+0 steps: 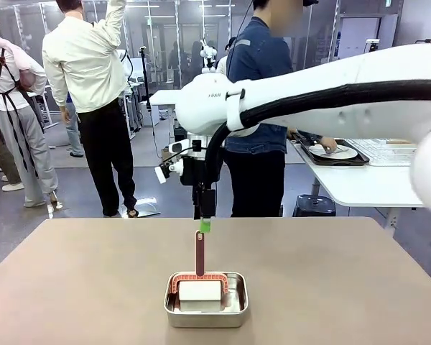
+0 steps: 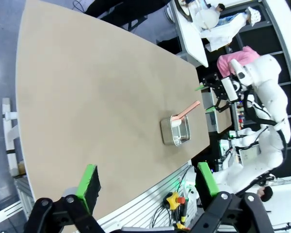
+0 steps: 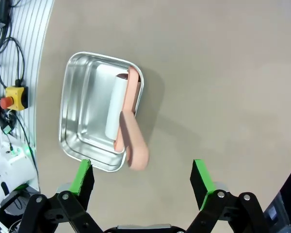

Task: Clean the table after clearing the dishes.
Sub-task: When the right (or left) Handle tray is removed, use the right hand (or left hand) to clean the right (or left) side of the table with the Lint Roller.

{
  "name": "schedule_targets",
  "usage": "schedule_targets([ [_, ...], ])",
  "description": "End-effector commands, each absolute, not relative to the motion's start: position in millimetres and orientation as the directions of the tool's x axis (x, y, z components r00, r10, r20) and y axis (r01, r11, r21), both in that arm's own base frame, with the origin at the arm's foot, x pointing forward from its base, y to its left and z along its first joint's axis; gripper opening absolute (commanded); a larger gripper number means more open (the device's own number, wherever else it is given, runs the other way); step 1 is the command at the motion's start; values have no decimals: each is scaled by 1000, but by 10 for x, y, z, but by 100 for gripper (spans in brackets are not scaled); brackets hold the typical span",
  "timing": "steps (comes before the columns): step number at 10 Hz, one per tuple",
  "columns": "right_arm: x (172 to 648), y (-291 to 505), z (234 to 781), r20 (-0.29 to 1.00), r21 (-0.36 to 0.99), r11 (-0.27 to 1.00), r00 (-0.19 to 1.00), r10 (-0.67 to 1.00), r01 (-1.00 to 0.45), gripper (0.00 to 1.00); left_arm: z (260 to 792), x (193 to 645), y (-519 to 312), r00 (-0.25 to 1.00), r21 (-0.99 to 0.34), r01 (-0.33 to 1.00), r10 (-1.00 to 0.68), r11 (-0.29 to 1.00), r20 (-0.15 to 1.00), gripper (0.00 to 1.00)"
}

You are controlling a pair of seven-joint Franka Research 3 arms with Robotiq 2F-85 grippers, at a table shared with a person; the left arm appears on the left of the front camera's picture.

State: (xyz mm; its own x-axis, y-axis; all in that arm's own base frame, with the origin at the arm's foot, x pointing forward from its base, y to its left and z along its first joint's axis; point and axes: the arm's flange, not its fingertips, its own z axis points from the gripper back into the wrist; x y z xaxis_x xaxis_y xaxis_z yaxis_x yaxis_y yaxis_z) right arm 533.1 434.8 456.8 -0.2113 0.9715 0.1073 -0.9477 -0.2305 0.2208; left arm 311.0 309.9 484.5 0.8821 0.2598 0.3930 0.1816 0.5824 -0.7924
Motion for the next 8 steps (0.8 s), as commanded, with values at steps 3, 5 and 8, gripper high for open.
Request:
schedule_targets([
  [3,5442,4532,4385,31,272,-164,-162,986,-948,100,4892,3087,3107,881,-797,189,260,573,396,100],
  [5,5379,4539,4306,-5,293,-111,-118,993,-950,100,4892,3087,3107,881,-797,189,260,573,396,100],
  [8,5237,4541,4170,-33,291,-78,-91,995,-954,100,4892,3087,3107,881,-797,189,260,573,396,100],
])
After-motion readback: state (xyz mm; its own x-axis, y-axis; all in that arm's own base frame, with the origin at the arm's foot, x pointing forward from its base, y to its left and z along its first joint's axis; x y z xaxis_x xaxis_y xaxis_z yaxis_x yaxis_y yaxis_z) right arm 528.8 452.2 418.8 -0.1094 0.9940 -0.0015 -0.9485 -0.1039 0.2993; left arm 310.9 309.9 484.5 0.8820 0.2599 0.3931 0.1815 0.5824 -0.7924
